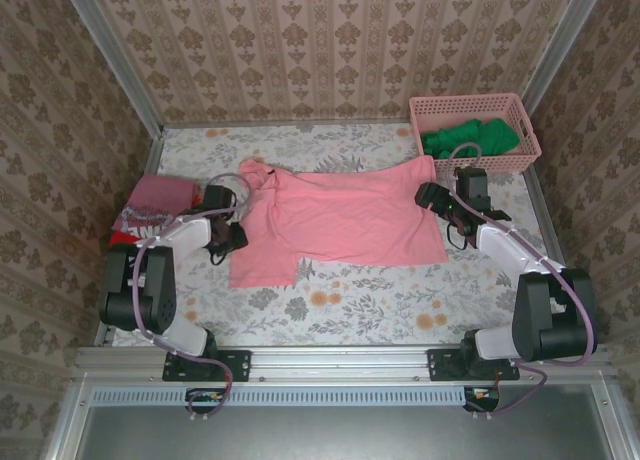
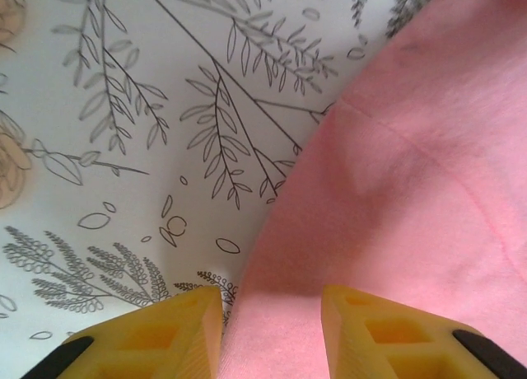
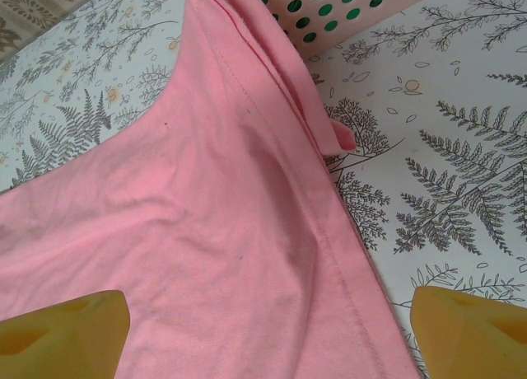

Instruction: Fold and stack the t-shirts

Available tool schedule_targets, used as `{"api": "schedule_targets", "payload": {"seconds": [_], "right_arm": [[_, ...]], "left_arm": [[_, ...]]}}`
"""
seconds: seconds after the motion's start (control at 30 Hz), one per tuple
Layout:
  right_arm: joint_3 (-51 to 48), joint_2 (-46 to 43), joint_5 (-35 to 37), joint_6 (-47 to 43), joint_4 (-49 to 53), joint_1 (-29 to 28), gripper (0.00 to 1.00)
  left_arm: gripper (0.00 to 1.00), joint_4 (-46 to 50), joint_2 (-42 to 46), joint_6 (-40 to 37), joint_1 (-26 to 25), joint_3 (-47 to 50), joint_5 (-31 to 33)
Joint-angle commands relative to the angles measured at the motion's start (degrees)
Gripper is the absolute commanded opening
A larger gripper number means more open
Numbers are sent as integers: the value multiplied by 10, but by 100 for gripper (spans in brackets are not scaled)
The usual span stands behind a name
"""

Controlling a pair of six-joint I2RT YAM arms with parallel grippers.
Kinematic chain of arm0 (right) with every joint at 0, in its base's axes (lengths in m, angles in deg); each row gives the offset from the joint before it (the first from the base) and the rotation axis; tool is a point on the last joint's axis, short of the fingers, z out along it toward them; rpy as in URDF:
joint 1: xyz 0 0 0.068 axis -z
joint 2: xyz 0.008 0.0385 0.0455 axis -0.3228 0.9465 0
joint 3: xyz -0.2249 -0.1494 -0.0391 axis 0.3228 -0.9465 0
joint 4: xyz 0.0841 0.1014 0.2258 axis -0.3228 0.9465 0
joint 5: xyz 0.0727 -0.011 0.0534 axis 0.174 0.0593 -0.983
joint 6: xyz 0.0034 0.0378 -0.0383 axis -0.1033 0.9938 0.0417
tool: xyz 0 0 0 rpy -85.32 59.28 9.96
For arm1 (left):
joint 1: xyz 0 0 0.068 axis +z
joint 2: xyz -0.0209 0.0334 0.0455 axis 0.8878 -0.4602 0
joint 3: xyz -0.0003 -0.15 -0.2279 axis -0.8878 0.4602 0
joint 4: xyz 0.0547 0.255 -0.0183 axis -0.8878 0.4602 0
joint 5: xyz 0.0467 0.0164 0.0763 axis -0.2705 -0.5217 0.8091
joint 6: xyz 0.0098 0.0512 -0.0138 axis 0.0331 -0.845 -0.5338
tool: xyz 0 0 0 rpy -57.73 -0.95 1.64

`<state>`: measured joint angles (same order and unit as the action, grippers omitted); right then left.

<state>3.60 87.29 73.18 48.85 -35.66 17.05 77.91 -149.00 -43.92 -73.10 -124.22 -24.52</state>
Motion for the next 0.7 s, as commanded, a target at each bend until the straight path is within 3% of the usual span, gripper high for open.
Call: {"api": "schedule_targets", "payload": {"seconds": [0.0, 0.13, 0.23, 0.33, 0.53, 0.67], "right_arm": [[-7, -9, -4, 4, 8, -3, 89], [-12, -16, 0, 4, 12, -3, 89], [-14, -23, 5, 3, 18, -3, 89], [-14, -31, 10, 8, 29, -3, 89], [-40, -78, 40, 56, 94, 2, 89], [-71, -134, 79, 89, 180, 2, 82]], "left_arm": [[36, 9, -24, 8, -5, -5, -7], [29, 20, -42, 9, -6, -6, 3], [11, 23, -40, 13, -7, -5, 9], [0, 17, -31, 19, -7, 0, 6], [0, 6, 8, 28, -8, 13, 4], [0, -1, 41, 38, -8, 30, 8]]}}
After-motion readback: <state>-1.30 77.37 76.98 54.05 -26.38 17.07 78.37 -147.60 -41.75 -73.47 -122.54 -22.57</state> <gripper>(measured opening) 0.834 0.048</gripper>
